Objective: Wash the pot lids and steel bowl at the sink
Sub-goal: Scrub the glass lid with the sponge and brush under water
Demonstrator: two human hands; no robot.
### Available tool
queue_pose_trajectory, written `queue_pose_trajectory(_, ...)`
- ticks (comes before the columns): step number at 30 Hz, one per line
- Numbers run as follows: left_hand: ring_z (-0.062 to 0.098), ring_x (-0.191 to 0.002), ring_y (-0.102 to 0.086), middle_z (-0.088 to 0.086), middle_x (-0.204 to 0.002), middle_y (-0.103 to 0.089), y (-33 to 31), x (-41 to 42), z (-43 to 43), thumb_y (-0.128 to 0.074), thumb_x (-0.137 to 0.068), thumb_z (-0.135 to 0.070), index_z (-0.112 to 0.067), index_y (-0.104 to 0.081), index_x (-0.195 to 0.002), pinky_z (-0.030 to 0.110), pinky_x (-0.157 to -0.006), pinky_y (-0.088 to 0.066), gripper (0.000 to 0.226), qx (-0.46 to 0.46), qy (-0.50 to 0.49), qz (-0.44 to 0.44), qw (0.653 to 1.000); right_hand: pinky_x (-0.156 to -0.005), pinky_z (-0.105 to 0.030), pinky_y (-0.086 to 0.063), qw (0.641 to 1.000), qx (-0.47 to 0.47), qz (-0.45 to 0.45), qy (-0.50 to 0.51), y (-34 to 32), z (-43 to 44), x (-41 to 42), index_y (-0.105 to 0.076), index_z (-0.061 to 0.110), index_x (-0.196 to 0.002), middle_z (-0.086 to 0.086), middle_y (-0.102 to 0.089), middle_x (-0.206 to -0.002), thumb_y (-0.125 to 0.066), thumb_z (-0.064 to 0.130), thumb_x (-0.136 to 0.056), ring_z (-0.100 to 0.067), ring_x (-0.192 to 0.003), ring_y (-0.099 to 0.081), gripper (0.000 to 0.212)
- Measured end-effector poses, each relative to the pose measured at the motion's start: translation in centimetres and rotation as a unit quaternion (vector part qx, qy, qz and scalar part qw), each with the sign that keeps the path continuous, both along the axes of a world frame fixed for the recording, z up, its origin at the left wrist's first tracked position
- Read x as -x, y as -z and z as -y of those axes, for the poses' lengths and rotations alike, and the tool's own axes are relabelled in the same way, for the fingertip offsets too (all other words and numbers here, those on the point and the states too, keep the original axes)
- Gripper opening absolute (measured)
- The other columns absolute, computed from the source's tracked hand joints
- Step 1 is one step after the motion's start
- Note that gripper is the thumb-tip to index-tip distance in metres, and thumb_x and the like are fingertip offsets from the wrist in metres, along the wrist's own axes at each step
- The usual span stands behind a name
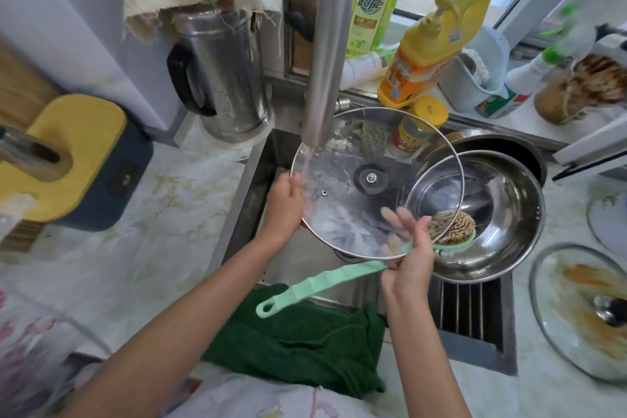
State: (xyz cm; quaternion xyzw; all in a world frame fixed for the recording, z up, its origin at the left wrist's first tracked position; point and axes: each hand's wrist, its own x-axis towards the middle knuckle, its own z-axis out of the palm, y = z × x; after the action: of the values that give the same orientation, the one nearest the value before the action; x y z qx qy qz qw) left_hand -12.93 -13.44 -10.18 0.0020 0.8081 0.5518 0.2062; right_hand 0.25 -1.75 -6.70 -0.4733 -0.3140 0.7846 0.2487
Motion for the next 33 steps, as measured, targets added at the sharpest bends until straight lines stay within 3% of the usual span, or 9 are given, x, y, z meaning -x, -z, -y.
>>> queue_pose_trajectory(4, 0.006, -0.051, -0.061, 0.008, -0.076, -0.061, -1.7, 0.8, 0.8, -0.030, -0.106, -0.030, -0.010, -0.061, -0.101, 0.020, -0.045, -0.047, 0.037, -0.088, -0.001, 0.107, 0.990, -0.055, -0.025, -0.035, 0.999, -0.012, -0.021, -0.025, 0.5, -0.1, 0.0, -0.068, 0.015, -0.100, -0.010, -0.072, -0.105, -0.062, 0.062, -0.075, -0.015, -0.059, -0.045, 0.053)
queue_pose_trajectory(10, 0.039, -0.115, -0.060, 0.007, -0.136, -0.058, -3.4, 3.9, 3.8, -0.042, -0.094, -0.016, -0.039, -0.045, -0.133, 0.050, -0.076, -0.058, 0.045, -0.311, 0.209, 0.362, 0.853, -0.041, -0.018, -0.028, 0.996, 0.003, -0.007, -0.094, -0.2, -2.9, -0.4, -0.066, 0.008, -0.097, -0.010, -0.074, -0.088, -0.043, 0.042, -0.096, -0.009, -0.047, -0.037, 0.041)
queue_pose_trajectory(15, 0.049, -0.119, -0.053, 0.016, -0.141, -0.051, -4.0, 4.9, 5.0, -0.038, -0.089, -0.008, -0.042, -0.024, -0.147, 0.056, -0.078, -0.055, 0.069, -0.319, 0.312, 0.359, 0.820, -0.030, -0.011, -0.025, 0.981, 0.019, -0.030, -0.193, -1.4, -4.7, 0.9, -0.062, 0.002, -0.102, -0.012, -0.072, -0.088, -0.039, 0.039, -0.098, -0.002, -0.033, -0.032, 0.044)
queue_pose_trajectory(18, 0.053, -0.117, -0.053, 0.022, -0.139, -0.051, -4.3, 4.3, 5.9, -0.035, -0.086, 0.002, -0.035, -0.021, -0.150, 0.053, -0.072, -0.058, 0.075, -0.357, 0.278, 0.322, 0.832, -0.047, -0.023, -0.034, 0.963, -0.086, 0.070, -0.245, -2.2, -5.5, 2.6, -0.063, 0.006, -0.103, -0.007, -0.073, -0.092, -0.046, 0.059, -0.087, -0.011, -0.051, -0.044, 0.058)
queue_pose_trajectory(21, 0.052, -0.114, -0.055, 0.024, -0.135, -0.053, -4.9, 3.6, 6.8, -0.037, -0.083, 0.001, -0.037, -0.021, -0.149, 0.051, -0.067, -0.059, 0.078, -0.377, 0.222, 0.282, 0.854, -0.056, -0.027, -0.042, 0.885, -0.292, 0.260, -0.251, -3.6, -5.7, 3.7, -0.056, 0.013, -0.111, -0.007, -0.067, -0.091, -0.032, 0.067, -0.091, -0.017, -0.065, -0.059, 0.062)
queue_pose_trajectory(23, 0.050, -0.114, -0.057, 0.022, -0.134, -0.056, -5.1, 3.2, 7.2, -0.035, -0.087, 0.002, -0.040, -0.021, -0.149, 0.059, -0.073, -0.056, 0.076, -0.367, 0.191, 0.243, 0.877, -0.074, -0.036, -0.046, 0.774, -0.468, 0.323, -0.276, -4.6, -5.2, 3.8, -0.032, 0.025, -0.145, -0.011, -0.064, -0.118, -0.029, 0.060, -0.097, -0.029, -0.097, -0.063, 0.059)
queue_pose_trajectory(27, 0.043, -0.110, -0.062, 0.010, -0.125, -0.065, -5.6, 2.7, 7.9, -0.022, -0.096, 0.010, -0.043, -0.021, -0.148, 0.059, -0.077, -0.055, 0.075, -0.340, 0.140, 0.186, 0.911, -0.064, -0.033, -0.039, 0.535, -0.607, 0.400, -0.431, -6.0, -3.1, 4.8, -0.010, 0.046, -0.150, -0.010, -0.067, -0.112, -0.049, 0.048, -0.095, -0.030, -0.096, -0.065, 0.067)
queue_pose_trajectory(29, 0.035, -0.101, -0.068, 0.005, -0.121, -0.068, -5.6, 2.1, 7.8, -0.022, -0.095, 0.010, -0.041, -0.018, -0.150, 0.054, -0.072, -0.058, 0.075, -0.333, 0.111, 0.180, 0.919, -0.064, -0.033, -0.041, 0.508, -0.599, 0.378, -0.491, -5.7, -1.1, 5.5, -0.015, 0.049, -0.148, -0.008, -0.068, -0.108, -0.050, 0.051, -0.094, -0.028, -0.093, -0.065, 0.064)
queue_pose_trajectory(33, 0.029, -0.099, -0.064, 0.012, -0.128, -0.063, -4.8, 1.1, 7.8, -0.037, -0.089, 0.001, -0.039, -0.018, -0.151, 0.044, -0.073, -0.055, 0.076, -0.286, 0.065, 0.150, 0.944, -0.063, -0.032, -0.045, 0.523, -0.557, 0.268, -0.587, -5.0, 3.8, 4.2, -0.018, 0.057, -0.143, -0.003, -0.065, -0.085, -0.053, 0.054, -0.091, -0.019, -0.071, -0.058, 0.063)
